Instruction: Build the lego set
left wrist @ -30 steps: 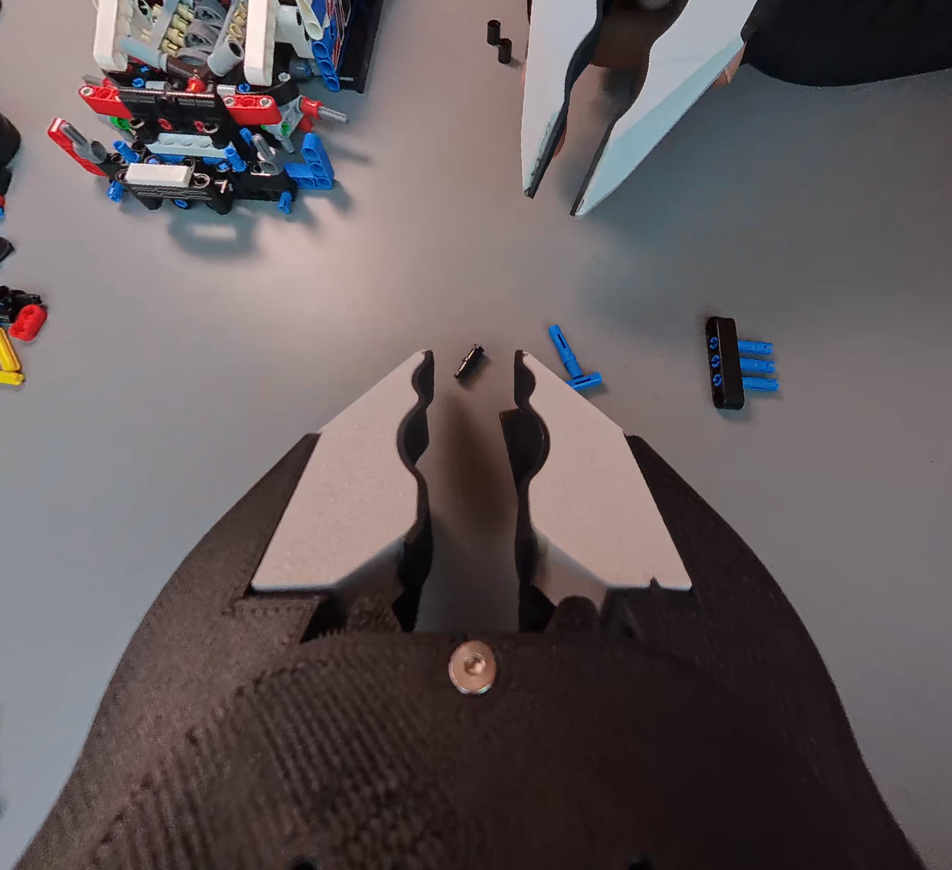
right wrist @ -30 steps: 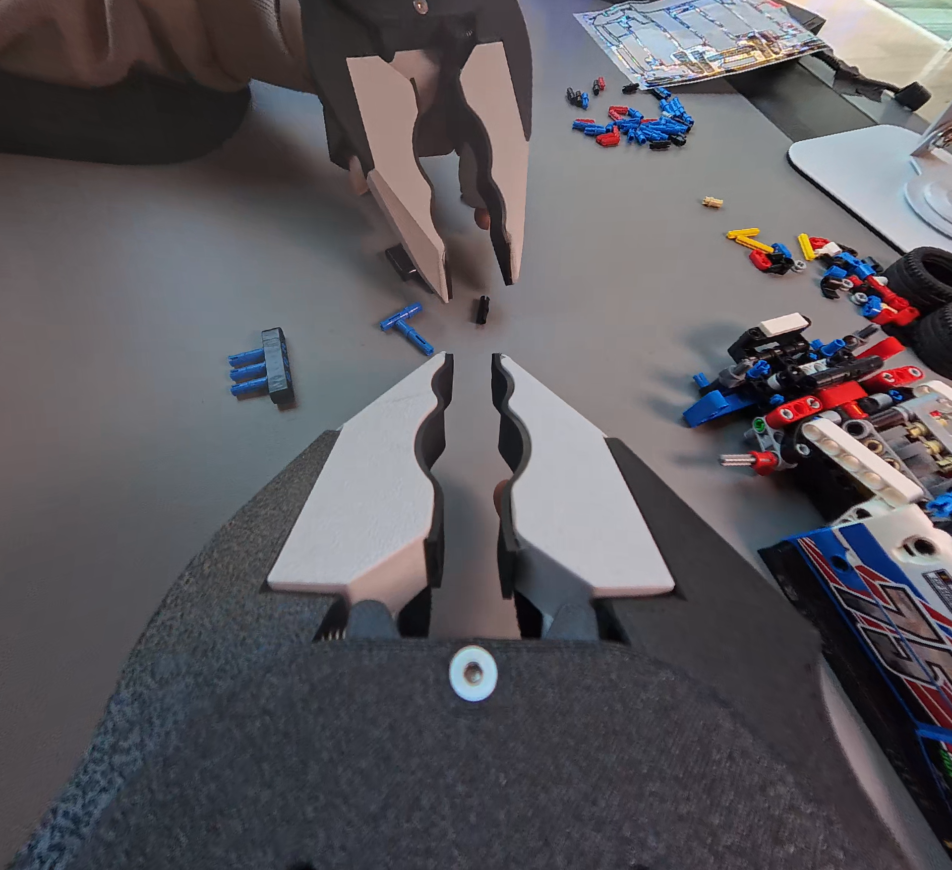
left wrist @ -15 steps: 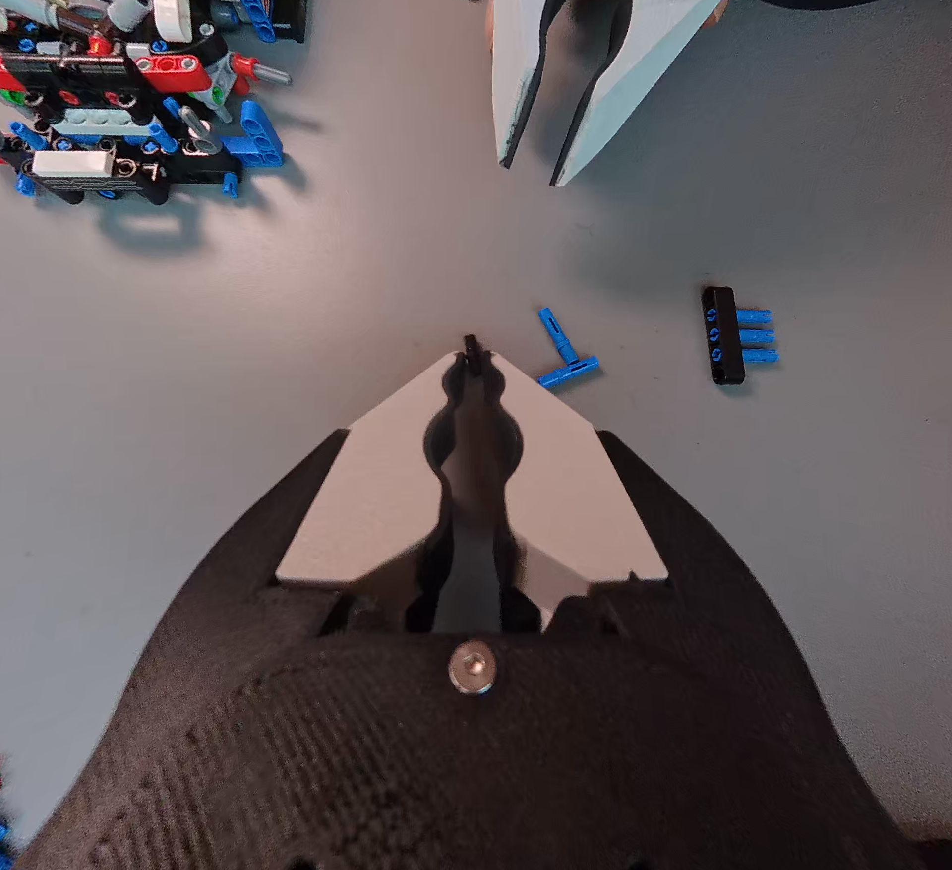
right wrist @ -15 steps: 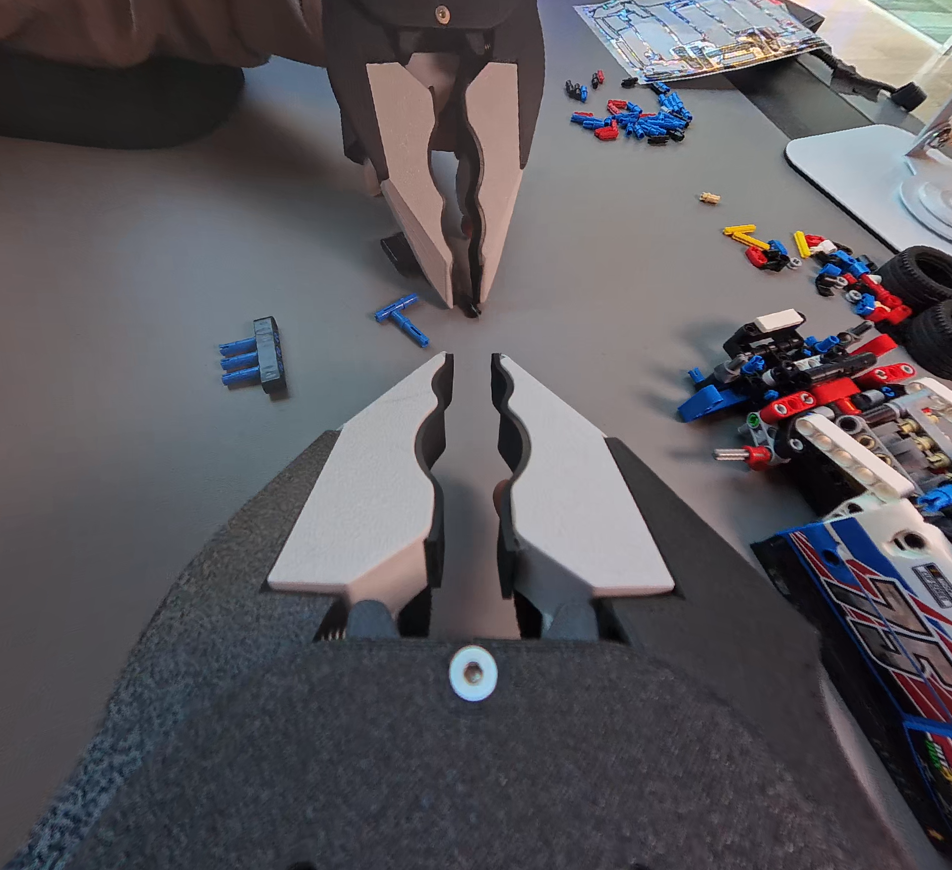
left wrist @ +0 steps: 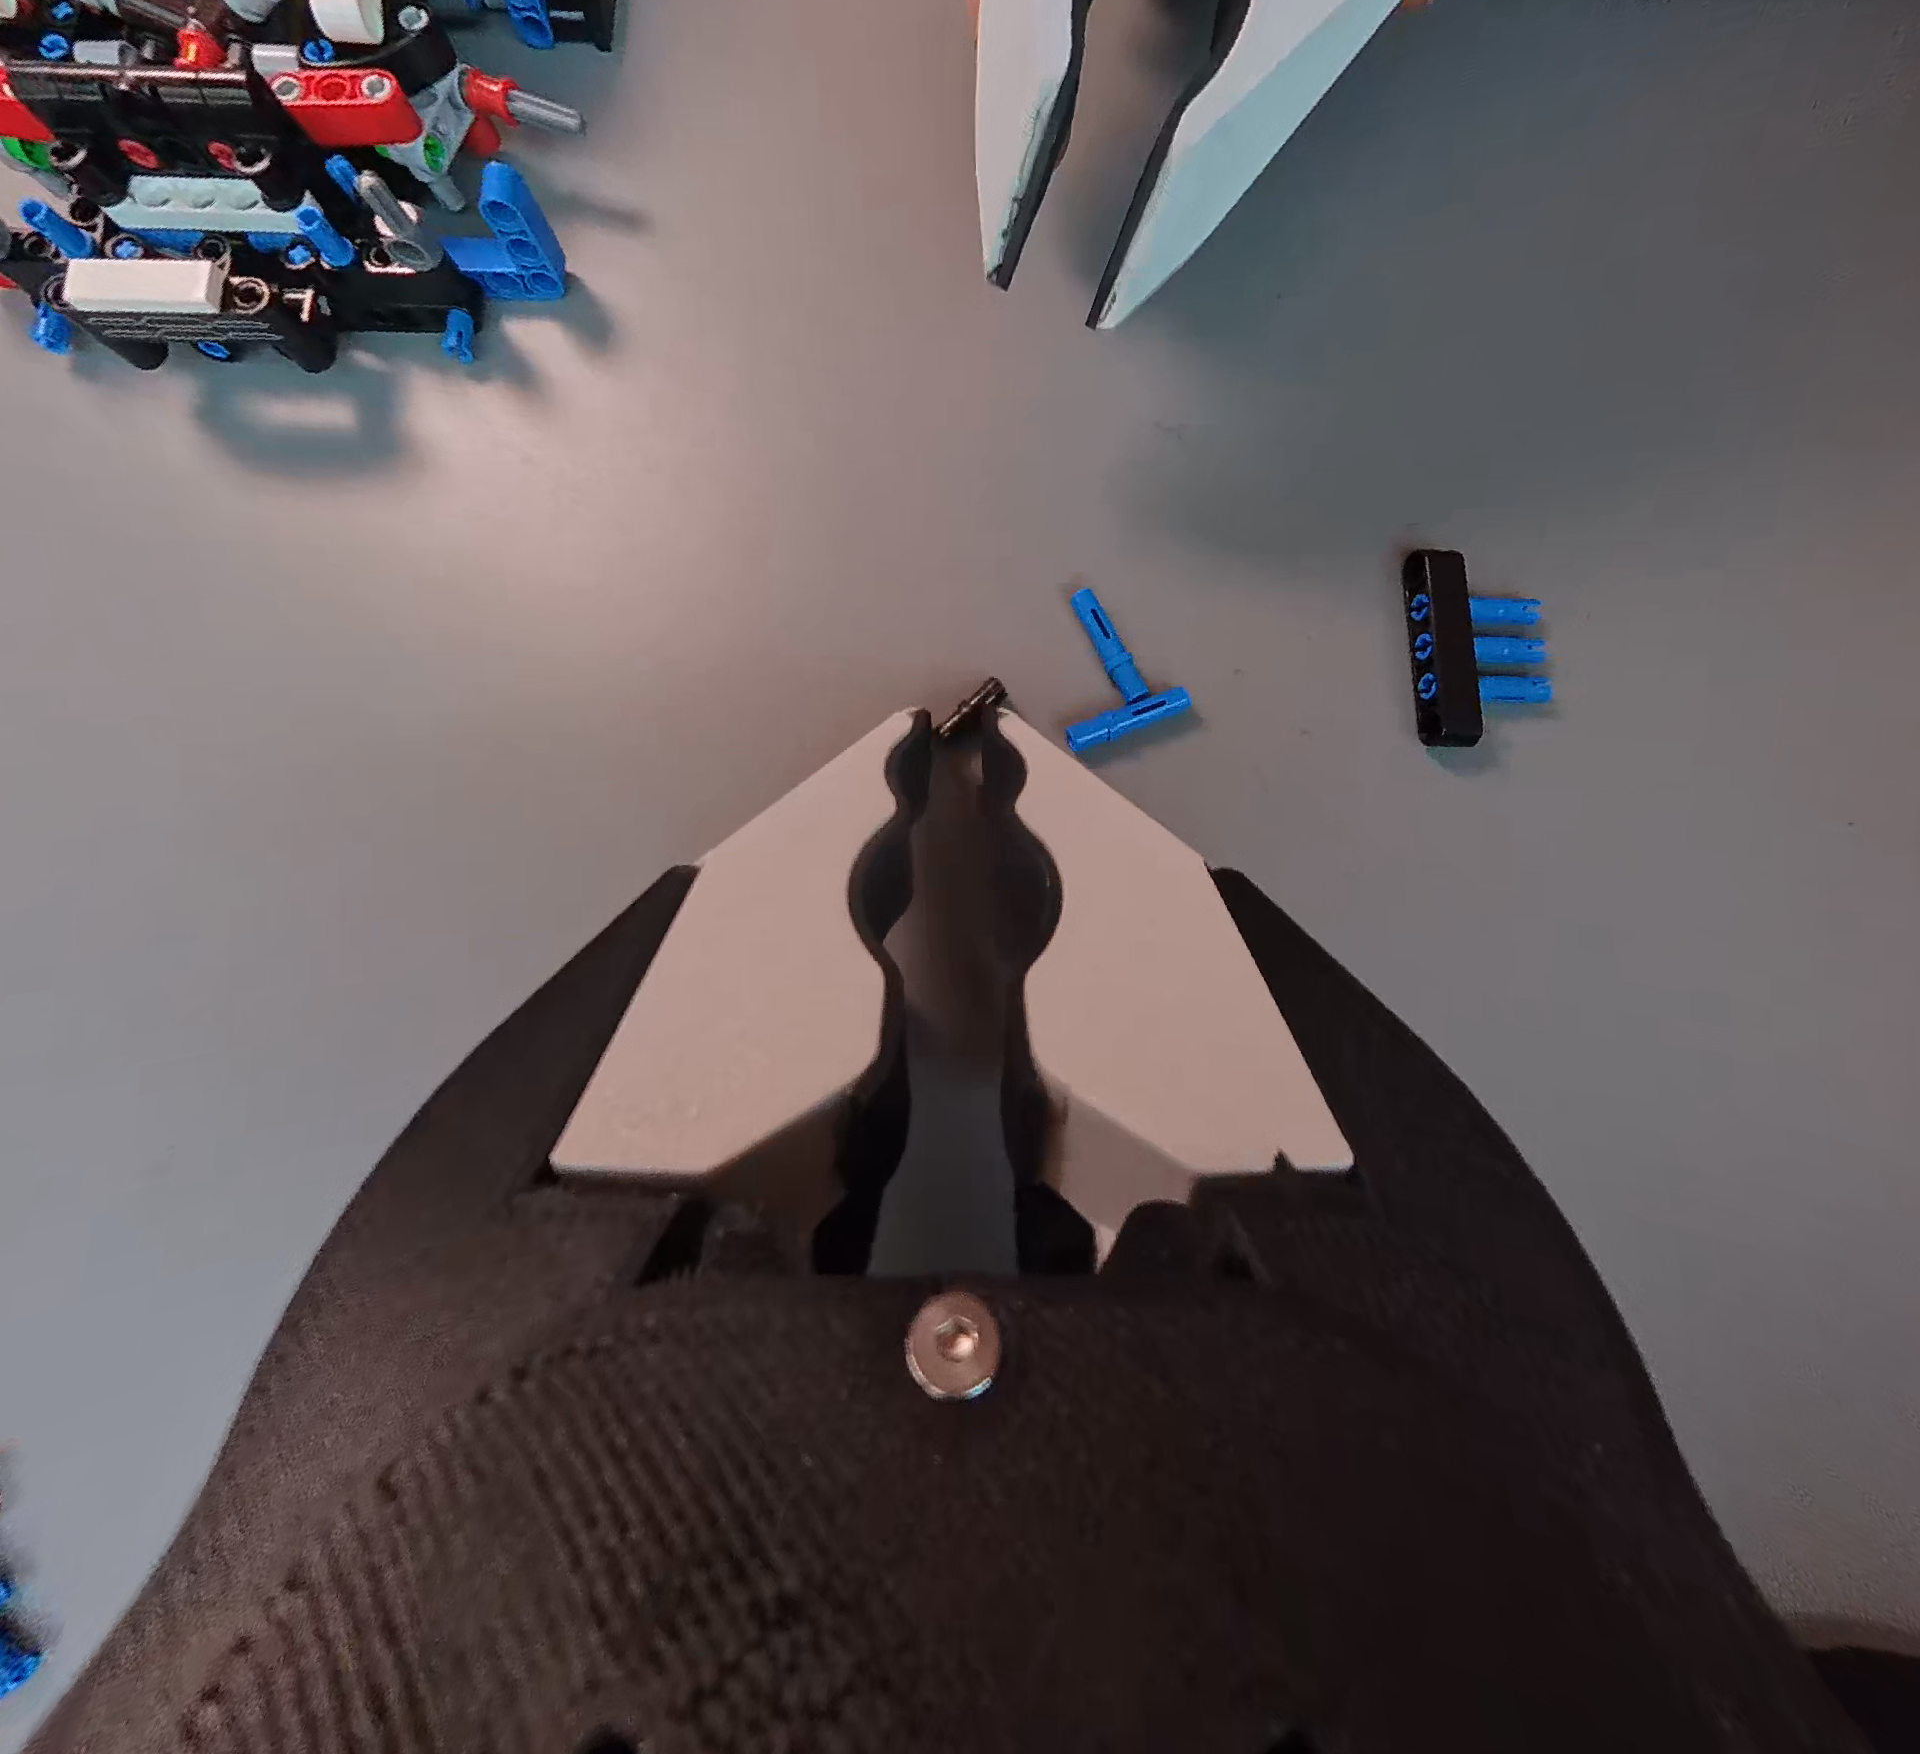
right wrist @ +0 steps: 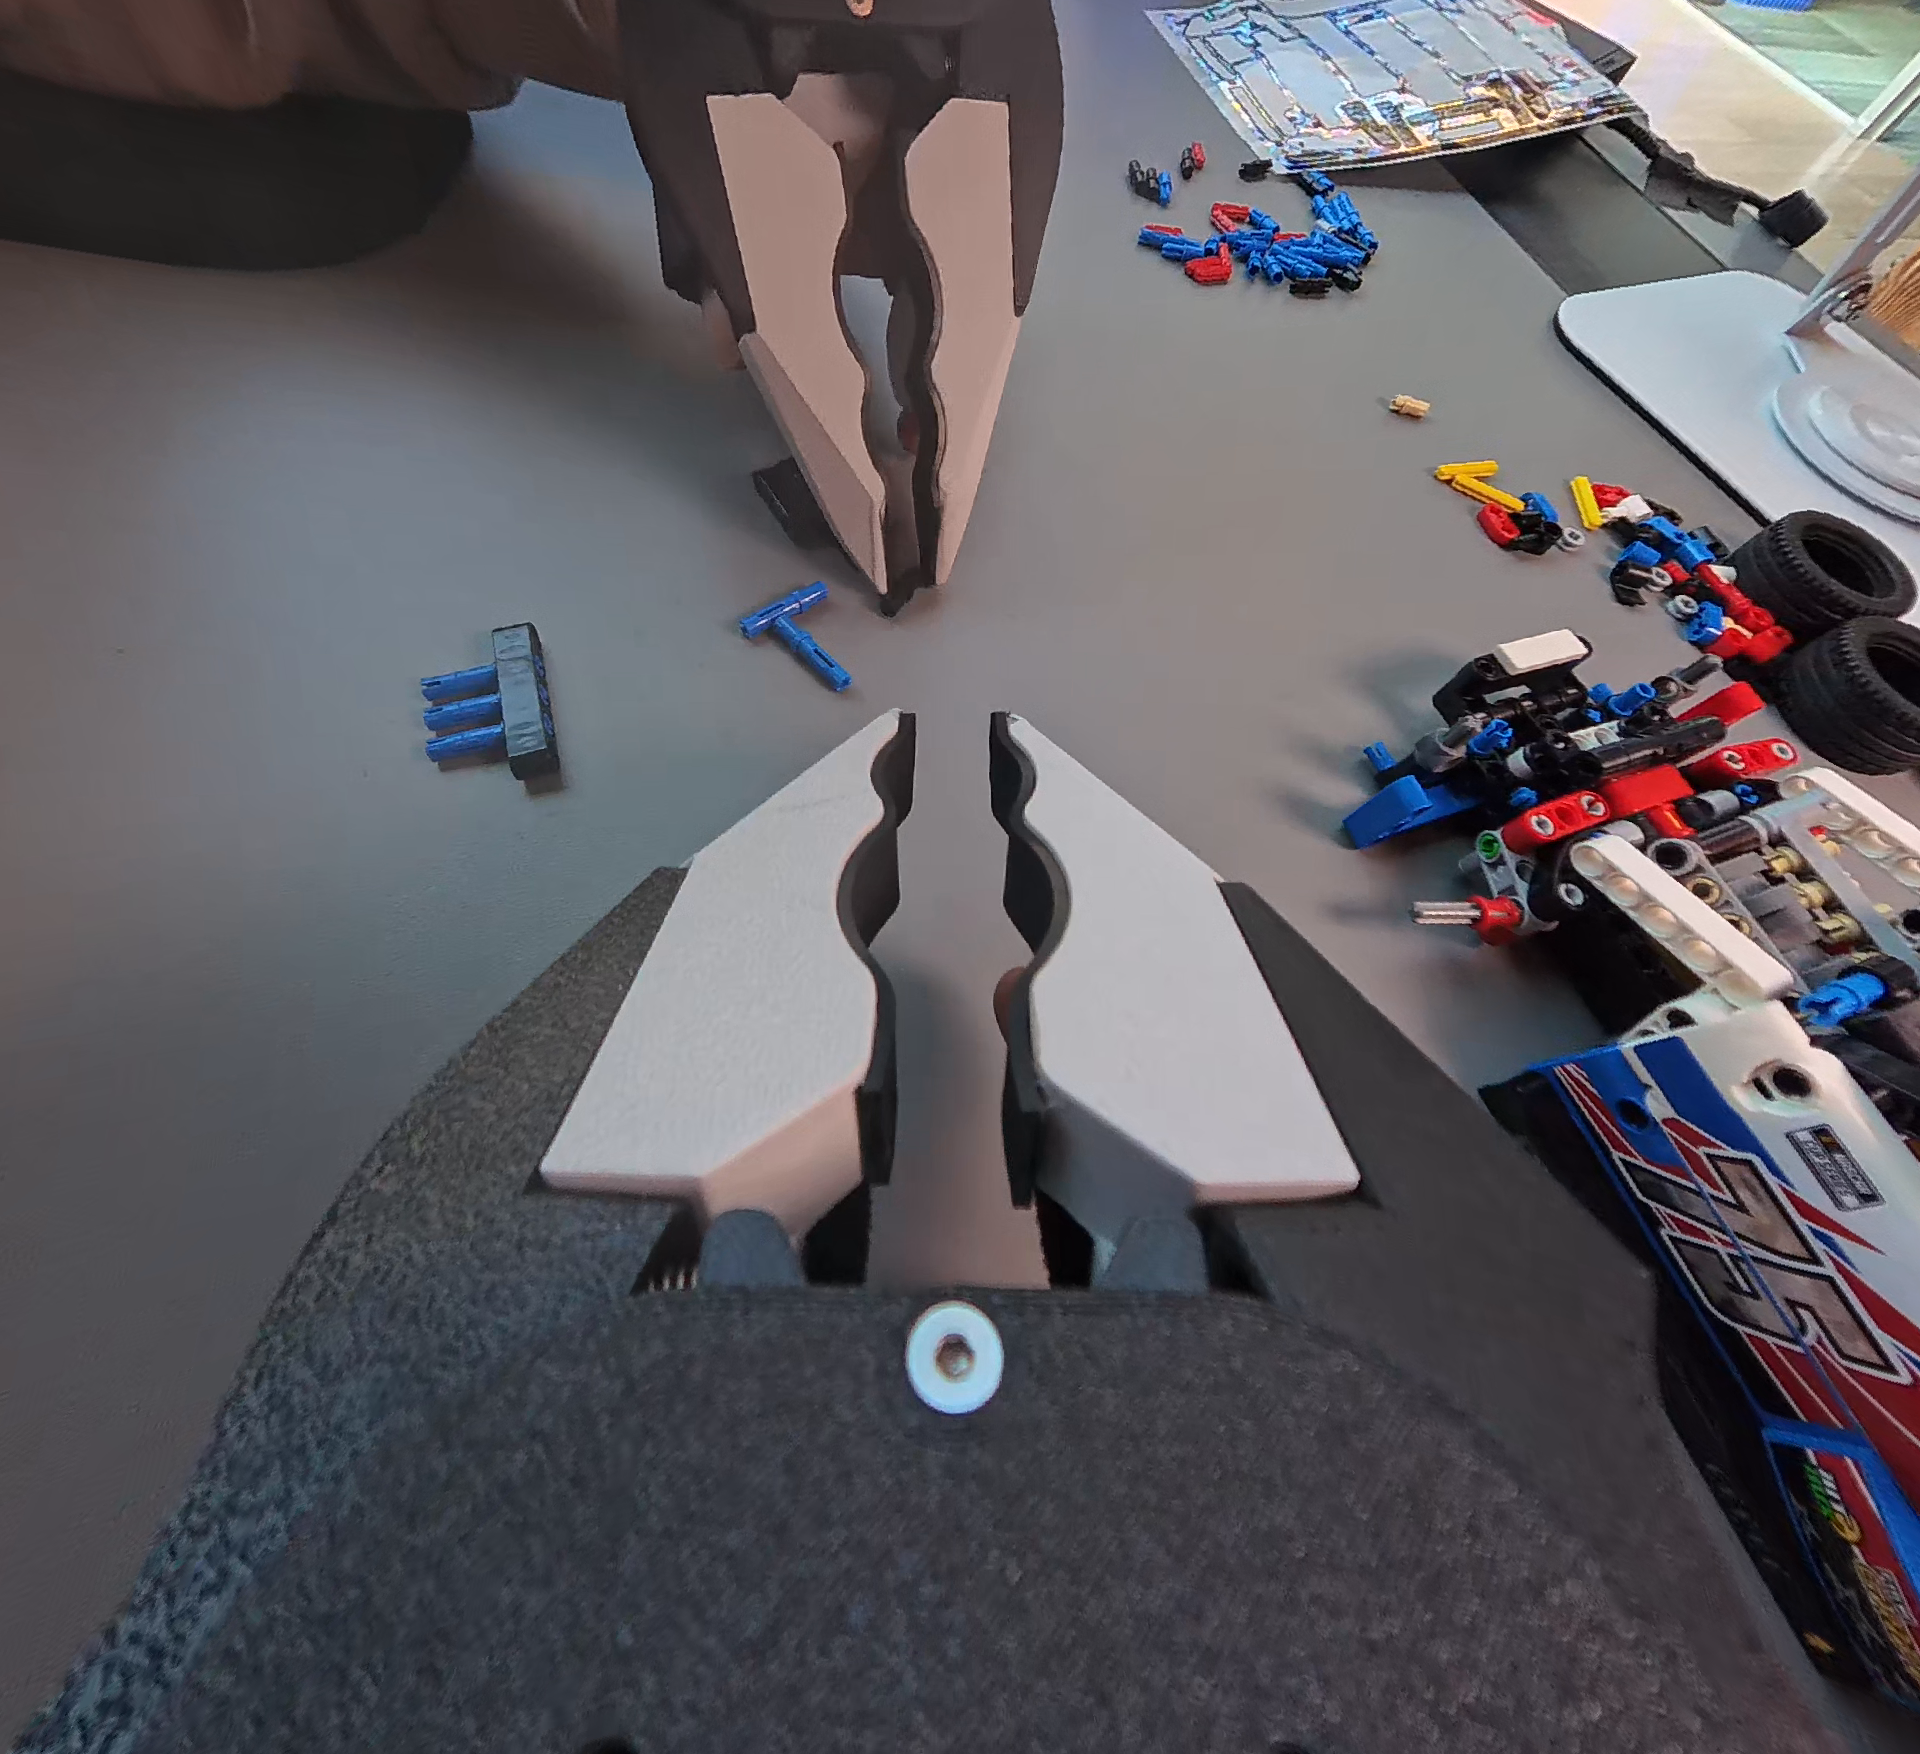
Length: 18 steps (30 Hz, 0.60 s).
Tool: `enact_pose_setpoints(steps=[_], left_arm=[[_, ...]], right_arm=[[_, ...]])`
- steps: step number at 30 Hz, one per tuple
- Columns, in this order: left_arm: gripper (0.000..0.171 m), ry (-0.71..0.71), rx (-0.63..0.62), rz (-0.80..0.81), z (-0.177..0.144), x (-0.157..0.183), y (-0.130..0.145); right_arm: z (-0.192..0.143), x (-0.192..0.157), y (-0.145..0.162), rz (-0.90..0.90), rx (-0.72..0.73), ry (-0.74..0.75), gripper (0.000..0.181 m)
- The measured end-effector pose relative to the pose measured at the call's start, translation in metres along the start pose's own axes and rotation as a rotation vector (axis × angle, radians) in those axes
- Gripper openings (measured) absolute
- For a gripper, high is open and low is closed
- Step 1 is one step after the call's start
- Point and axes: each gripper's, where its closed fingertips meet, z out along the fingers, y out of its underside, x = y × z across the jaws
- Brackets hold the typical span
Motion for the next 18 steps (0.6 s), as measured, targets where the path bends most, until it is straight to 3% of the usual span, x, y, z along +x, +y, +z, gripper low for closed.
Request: enact_pose_setpoints(steps=[4, 7, 12, 18], left_arm=[[0.003, -0.045, 0.016, 0.036, 0.000, -0.004, -0.005], [0.003, -0.030, 0.189, -0.040, -0.010, -0.003, -0.029], [0.002, 0.128, 0.500, -0.251, -0.035, 0.021, -0.072], [0.002, 0.270, 0.681, -0.423, -0.054, 0.039, -0.098]], right_arm=[[0.000, -0.001, 0.000, -0.016, -0.005, -0.001, 0.012], [0.000, -0.003, -0.004, -0.018, 0.015, -0.008, 0.012], [-0.008, -0.009, -0.031, -0.051, 0.159, -0.003, 0.013], [-0.022, -0.021, -0.060, 0.019, 0.331, -0.081, 0.013]])
